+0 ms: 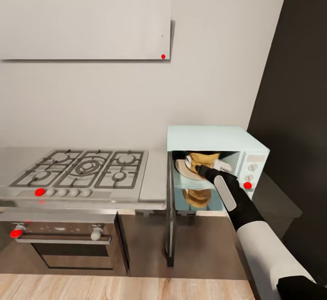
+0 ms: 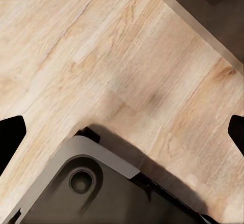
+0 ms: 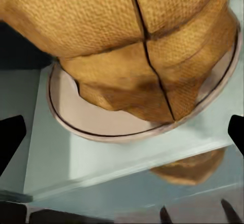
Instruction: In the kitchen, take the popcorn bag from the countertop, put it into the microwave, and heat it until the popcorn is cooked so the cooked popcorn ends up inside the bag.
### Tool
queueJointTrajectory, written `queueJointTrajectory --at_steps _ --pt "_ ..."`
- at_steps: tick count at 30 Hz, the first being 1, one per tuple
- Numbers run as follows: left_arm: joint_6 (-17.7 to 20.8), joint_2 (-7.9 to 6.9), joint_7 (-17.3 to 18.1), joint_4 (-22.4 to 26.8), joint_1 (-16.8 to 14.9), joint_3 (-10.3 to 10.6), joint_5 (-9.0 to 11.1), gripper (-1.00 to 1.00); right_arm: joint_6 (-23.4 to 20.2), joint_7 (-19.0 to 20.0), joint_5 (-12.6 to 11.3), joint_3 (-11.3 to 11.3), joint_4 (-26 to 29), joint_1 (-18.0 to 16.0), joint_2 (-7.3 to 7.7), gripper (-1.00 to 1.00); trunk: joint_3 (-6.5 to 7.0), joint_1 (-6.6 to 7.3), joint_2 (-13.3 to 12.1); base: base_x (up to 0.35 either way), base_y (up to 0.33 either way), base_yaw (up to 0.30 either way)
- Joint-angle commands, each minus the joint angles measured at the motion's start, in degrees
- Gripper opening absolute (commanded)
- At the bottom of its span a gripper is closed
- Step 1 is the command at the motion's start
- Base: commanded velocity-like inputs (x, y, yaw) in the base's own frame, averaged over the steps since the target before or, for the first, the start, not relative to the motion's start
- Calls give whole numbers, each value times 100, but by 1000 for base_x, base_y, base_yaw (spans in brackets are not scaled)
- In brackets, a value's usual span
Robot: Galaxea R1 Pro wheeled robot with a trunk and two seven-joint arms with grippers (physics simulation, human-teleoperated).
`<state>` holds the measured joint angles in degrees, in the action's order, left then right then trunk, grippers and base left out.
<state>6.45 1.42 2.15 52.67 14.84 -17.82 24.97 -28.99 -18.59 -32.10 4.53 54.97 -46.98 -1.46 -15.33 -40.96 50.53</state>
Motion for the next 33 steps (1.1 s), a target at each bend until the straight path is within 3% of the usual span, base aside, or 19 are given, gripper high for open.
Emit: queueJointTrajectory --at_steps 1,5,7,11,12,14,15,19,21,25,26,27,29,31,32,33 --pt "49 7 22 15 1 -20 58 100 -9 -57 -60 13 13 -3 3 100 -7 2 6 -342 0 0" --pt "52 14 22 37 1 -20 45 100 -31 -63 -60 13 35 5 7 100 -7 2 6 -344 -1 0" --pt "111 32 28 168 -10 -12 28 100 -129 -65 -65 13 325 131 100 100 -7 2 6 -345 -45 0" --pt "433 44 30 383 -105 -4 12 100 -859 -67 -70 -4 1861 796 423 100 -7 2 6 -345 -74 0" --pt "506 42 31 407 -139 -6 10 100 -1031 -66 -78 -4 2301 994 584 100 -7 2 6 -345 -79 0" --pt "636 38 31 440 -223 -8 9 100 -1143 -66 -82 -4 2760 1259 698 100 -7 2 6 -346 -78 0" --pt "828 36 28 537 -325 -8 5 100 -1201 -66 -80 -1 3176 1590 764 100 -7 2 6 -346 -79 0" --pt "1538 -4 23 1384 -487 -17 -3 100 -1247 -63 -71 26 3677 2208 886 100 -7 2 6 -346 -89 0" --pt "1905 -27 20 1770 -682 -28 -12 100 -1252 -63 -70 257 3725 2407 940 100 -7 2 6 -345 -108 0" --pt "2580 -52 36 2114 -1478 -36 -14 100 -1225 -64 -61 910 3754 2683 1150 100 -7 2 6 -179 -48 0" --pt "3191 -176 76 2363 -2227 -25 -1 100 -1204 -59 -60 1008 3758 2855 1239 100 -7 2 6 -11 -3 0" --pt "3398 -205 79 2366 -2618 24 4 100 -1205 -60 -60 1020 3758 2958 1277 100 -7 2 6 -6 -2 0" --pt "3587 -210 37 2277 -3251 308 -1 100 -1218 -64 -61 1080 3758 3277 1330 100 -7 2 6 -3 -1 0" --pt "3818 -158 -71 2091 -4037 816 11 100 -1197 -71 -44 1435 3758 3931 1379 100 -7 2 6 -1 0 0" --pt "3907 0 -184 1942 -4300 1118 24 100 -1192 -73 -15 1582 3758 4211 1462 100 -7 2 6 0 0 0" --pt "3936 106 -241 1812 -4431 1256 31 100 -1187 -71 -6 1666 3758 4331 1543 100 -7 2 6 0 0 0"
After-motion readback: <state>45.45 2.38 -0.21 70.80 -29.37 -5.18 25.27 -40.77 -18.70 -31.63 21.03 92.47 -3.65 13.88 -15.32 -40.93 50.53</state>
